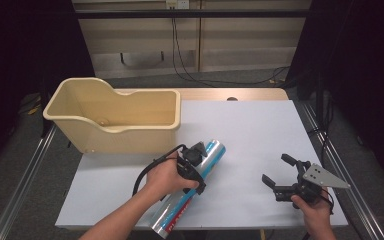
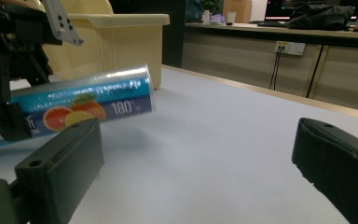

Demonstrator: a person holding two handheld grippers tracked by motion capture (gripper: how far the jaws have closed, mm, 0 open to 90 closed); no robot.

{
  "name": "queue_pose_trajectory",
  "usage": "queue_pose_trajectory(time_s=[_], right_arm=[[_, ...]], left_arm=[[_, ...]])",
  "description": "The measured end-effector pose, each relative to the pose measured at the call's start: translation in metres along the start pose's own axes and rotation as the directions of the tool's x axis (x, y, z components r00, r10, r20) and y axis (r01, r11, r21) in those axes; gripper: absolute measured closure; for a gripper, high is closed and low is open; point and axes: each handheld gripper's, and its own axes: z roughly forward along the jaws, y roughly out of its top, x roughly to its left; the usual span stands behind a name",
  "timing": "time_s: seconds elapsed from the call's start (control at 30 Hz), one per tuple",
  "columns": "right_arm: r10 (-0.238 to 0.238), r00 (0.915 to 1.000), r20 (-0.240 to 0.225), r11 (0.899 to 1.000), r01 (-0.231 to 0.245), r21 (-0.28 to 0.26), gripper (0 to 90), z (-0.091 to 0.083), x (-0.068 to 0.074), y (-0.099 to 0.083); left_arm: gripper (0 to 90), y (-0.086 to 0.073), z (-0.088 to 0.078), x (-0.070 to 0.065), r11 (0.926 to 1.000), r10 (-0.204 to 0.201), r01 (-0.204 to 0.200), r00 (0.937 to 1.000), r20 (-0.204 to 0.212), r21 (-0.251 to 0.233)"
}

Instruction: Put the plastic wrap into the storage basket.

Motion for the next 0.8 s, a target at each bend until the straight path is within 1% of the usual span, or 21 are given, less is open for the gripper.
queue_pose_trajectory(time_s=[0.03, 0.07, 0.13, 0.2, 0.37, 0.47, 0.5, 0.6, 0.67, 0.7, 0.73, 0.8], right_arm=[[0.000, 1.0000, 0.000, 1.000, 0.000, 0.000, 1.3, 0.000, 0.000, 0.000], [0.002, 1.0000, -0.001, 1.000, -0.002, -0.001, 1.3, 0.000, 0.000, 0.000], [0.000, 1.0000, 0.001, 1.000, 0.000, -0.001, 1.3, 0.000, 0.000, 0.000], [0.000, 1.0000, 0.001, 1.000, 0.000, 0.001, 1.2, 0.000, 0.000, 0.000], [-0.001, 1.0000, 0.001, 1.000, 0.001, 0.000, 1.2, 0.000, 0.000, 0.000], [-0.002, 1.0000, 0.001, 1.000, 0.002, 0.000, 1.2, 0.001, 0.000, 0.000], [-0.001, 1.0000, 0.001, 1.000, 0.001, -0.001, 1.2, 0.001, 0.000, 0.000], [0.000, 1.0000, 0.001, 1.000, 0.000, -0.003, 1.2, 0.001, 0.000, 0.000], [0.000, 1.0000, -0.003, 1.000, 0.000, -0.001, 1.2, 0.001, 0.000, 0.000], [-0.002, 1.0000, -0.003, 1.000, 0.002, 0.000, 1.2, 0.001, 0.000, 0.000], [-0.001, 1.0000, -0.003, 1.000, 0.001, 0.000, 1.2, 0.001, 0.000, 0.000], [-0.001, 1.0000, -0.002, 1.000, 0.001, 0.000, 1.2, 0.000, 0.000, 0.000]], left_arm=[[31.4, 0.000, -0.004, 0.001, 1.0000, 0.007, -0.007, 1.0000, 0.005, -0.006], [31.4, 0.000, -0.008, 0.002, 0.9997, 0.023, -0.023, 0.9997, 0.001, -0.012], [31.5, -0.001, -0.015, 0.005, 0.9990, 0.036, -0.036, 0.9993, -0.002, -0.026], [31.6, -0.001, -0.022, 0.008, 0.9975, 0.059, -0.060, 0.9982, -0.013, -0.038], [31.8, -0.003, -0.032, 0.014, 0.9955, 0.078, -0.079, 0.9969, -0.009, -0.052], [31.9, -0.003, -0.035, 0.015, 0.9947, 0.079, -0.080, 0.9968, -0.009, -0.064], [31.9, -0.004, -0.035, 0.016, 0.9940, 0.083, -0.083, 0.9965, 0.001, -0.071], [31.8, -0.006, -0.026, 0.016, 0.9935, 0.074, -0.074, 0.9973, -0.002, -0.087], [31.8, -0.007, -0.015, 0.014, 0.9946, 0.069, -0.069, 0.9976, -0.011, -0.077], [31.8, -0.007, -0.009, 0.014, 0.9956, 0.066, -0.067, 0.9977, -0.013, -0.066], [31.8, -0.007, -0.002, 0.013, 0.9961, 0.068, -0.069, 0.9974, -0.025, -0.055], [31.8, -0.006, 0.010, 0.012, 0.9973, 0.072, -0.072, 0.9969, -0.032, -0.014]])
